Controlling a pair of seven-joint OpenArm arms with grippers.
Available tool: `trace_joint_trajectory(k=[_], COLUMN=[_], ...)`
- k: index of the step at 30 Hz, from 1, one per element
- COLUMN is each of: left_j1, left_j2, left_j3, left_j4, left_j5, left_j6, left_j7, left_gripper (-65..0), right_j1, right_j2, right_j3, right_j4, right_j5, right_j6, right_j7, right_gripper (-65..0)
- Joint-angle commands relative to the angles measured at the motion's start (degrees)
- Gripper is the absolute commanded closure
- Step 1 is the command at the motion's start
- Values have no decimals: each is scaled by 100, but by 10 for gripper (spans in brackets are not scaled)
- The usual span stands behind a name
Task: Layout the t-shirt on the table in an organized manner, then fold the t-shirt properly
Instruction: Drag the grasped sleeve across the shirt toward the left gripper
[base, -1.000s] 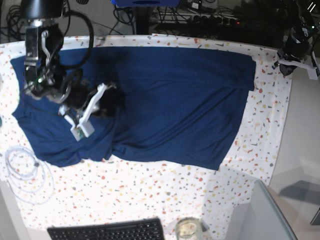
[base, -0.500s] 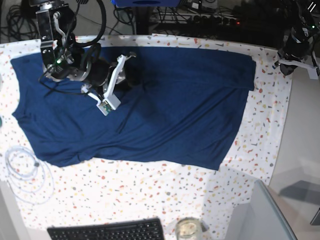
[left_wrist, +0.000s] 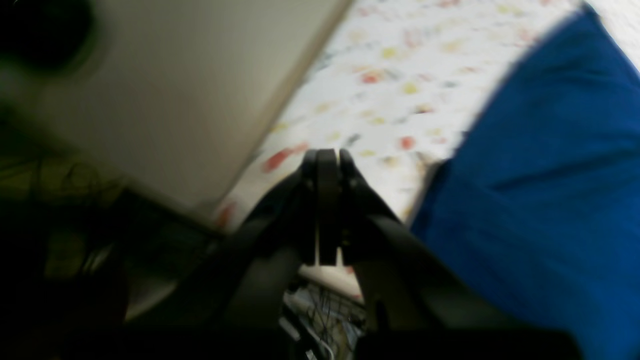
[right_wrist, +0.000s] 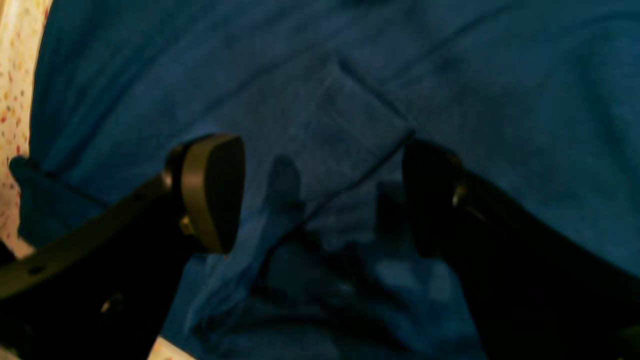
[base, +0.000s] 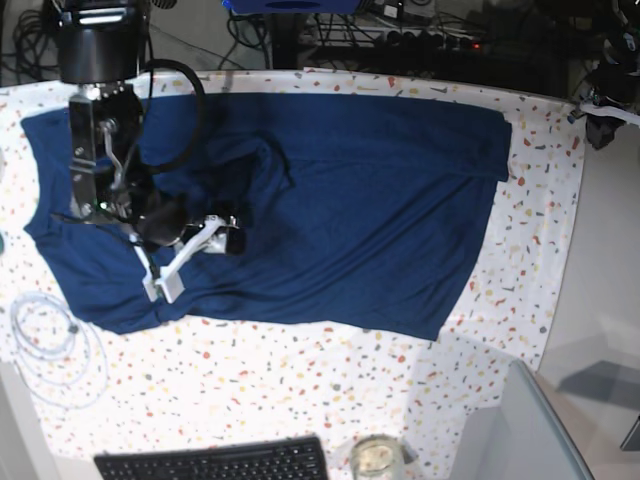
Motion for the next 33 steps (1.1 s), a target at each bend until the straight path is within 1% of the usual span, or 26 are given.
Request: trace_joint_trajectory(k=[1, 2, 4, 9, 10, 11, 12, 14, 16, 17, 18, 19, 20, 21, 24, 27, 29, 30, 31, 33], left_j1=[49, 49, 49, 49, 49, 41, 41, 32, 41, 32, 41, 41, 41, 49, 49, 49, 49, 49, 49, 32], left_j2=[-78, -70, -17, 27, 27, 27, 18, 18, 1, -8, -8, -17, -52, -105, -157, -166, -201, -228, -237, -210], left_j3=[-142, -204, -300, -362, -362, -344, -344, -335, -371, -371, -379, -388, -388, -415, -652, -836, -924, -933, -933, -924], left_j4=[76, 68, 68, -47, -108, -161, -205, -240, -310, -354, -389, -407, -416, -425, -433, -460, -460, -460, -460, -398], left_j5=[-42, -42, -42, -33, -33, -33, -33, -33, -33, -33, -33, -33, -33, -33, -33, -25, -25, 37, 178, 696], left_j6=[-155, -322, -489, -498, -498, -498, -498, -498, -498, -498, -498, -498, -498, -498, -498, -498, -498, -498, -498, -498], left_j7=[-112, -112, -112, -112, -112, -112, -112, -112, -112, -112, -121, -130, -130, -130, -112, -112, -112, -112, -112, -112], left_gripper=[0, 0, 0, 0, 0, 0, 0, 0, 0, 0, 0, 0, 0, 0, 0, 0, 0, 0, 0, 0], right_j1=[192, 263, 350, 394, 394, 394, 394, 377, 350, 342, 306, 219, 148, 52, -291, -537, -564, -555, -529, -379], right_j2=[52, 52, 61, 61, 61, 61, 61, 61, 44, 35, 26, 8, -44, -115, -202, -211, -211, -211, -211, -220], right_j3=[15, 15, 15, 6, 6, 6, 6, 6, 6, 6, 6, 6, -29, -152, -715, -1533, -2086, -2385, -2675, -3256], right_j4=[-89, -282, -581, -836, -836, -836, -836, -827, -774, -713, -643, -502, -300, -89, 703, 1309, 1529, 1590, 1608, 1608], right_j5=[95, 95, 95, 86, 86, 86, 86, 86, 121, 121, 121, 130, 130, 130, 130, 112, 112, 112, 112, 112], right_j6=[13, 13, 13, 13, 13, 13, 13, 21, 48, 48, 57, 65, 83, 127, 162, 153, 13, -119, -251, -515], right_j7=[201, 272, 368, 615, 615, 606, 606, 606, 588, 588, 553, 456, 368, 289, 149, 149, 157, 157, 184, 201], right_gripper=[-461, -461, -461, -458, -444, -410, -360, -210, -41, 0, 0, -24, -27, -15, 0, -2, -2, -2, -2, -2])
